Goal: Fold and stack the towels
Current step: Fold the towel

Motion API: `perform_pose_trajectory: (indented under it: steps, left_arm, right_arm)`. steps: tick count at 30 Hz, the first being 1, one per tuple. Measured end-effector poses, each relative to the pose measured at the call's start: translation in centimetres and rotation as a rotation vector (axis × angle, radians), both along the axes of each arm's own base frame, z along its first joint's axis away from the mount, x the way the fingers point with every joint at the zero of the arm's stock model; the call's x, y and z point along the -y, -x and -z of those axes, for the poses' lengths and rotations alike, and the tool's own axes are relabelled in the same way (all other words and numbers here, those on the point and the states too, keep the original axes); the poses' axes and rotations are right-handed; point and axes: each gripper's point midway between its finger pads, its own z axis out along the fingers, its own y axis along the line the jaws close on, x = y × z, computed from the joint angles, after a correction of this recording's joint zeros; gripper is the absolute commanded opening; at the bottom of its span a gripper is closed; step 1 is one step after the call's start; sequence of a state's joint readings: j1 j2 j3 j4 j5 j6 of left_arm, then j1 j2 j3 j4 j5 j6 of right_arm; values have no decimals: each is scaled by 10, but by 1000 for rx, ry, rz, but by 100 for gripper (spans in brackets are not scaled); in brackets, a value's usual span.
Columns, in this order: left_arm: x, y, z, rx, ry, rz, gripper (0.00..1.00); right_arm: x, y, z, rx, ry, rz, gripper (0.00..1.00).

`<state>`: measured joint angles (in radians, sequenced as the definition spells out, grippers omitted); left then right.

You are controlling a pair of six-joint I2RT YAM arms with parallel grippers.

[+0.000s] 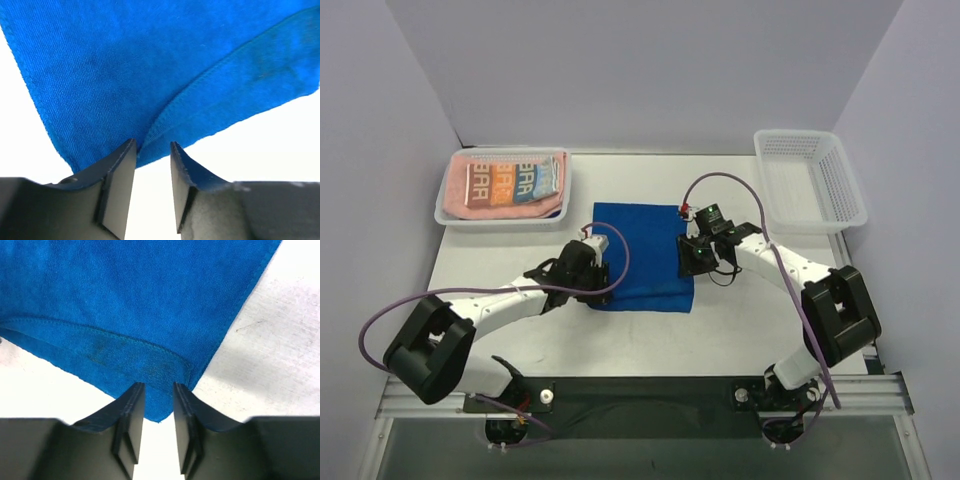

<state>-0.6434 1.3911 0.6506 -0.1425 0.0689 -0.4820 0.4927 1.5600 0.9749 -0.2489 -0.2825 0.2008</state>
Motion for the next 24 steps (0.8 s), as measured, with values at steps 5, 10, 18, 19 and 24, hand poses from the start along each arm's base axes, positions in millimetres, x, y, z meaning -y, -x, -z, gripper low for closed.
perform_pose_trajectory:
  steps: [5, 10, 18, 19, 24]
  left_arm:
    - [0, -2, -14, 35, 19, -6, 59]
    - [-5, -5, -15, 45, -22, -6, 64]
    - [-15, -3, -11, 37, -66, -19, 64]
    - [-15, -3, -10, 37, -67, -20, 64]
    - [-16, -4, -10, 37, -69, -23, 64]
  right_arm:
    - [0, 0, 5, -11, 7, -1, 34]
    - [1, 3, 28, -69, 35, -3, 33]
    - [1, 4, 45, -107, 52, -5, 34]
    - [1, 4, 45, -107, 52, -5, 35]
    - [2, 3, 44, -98, 55, -7, 50]
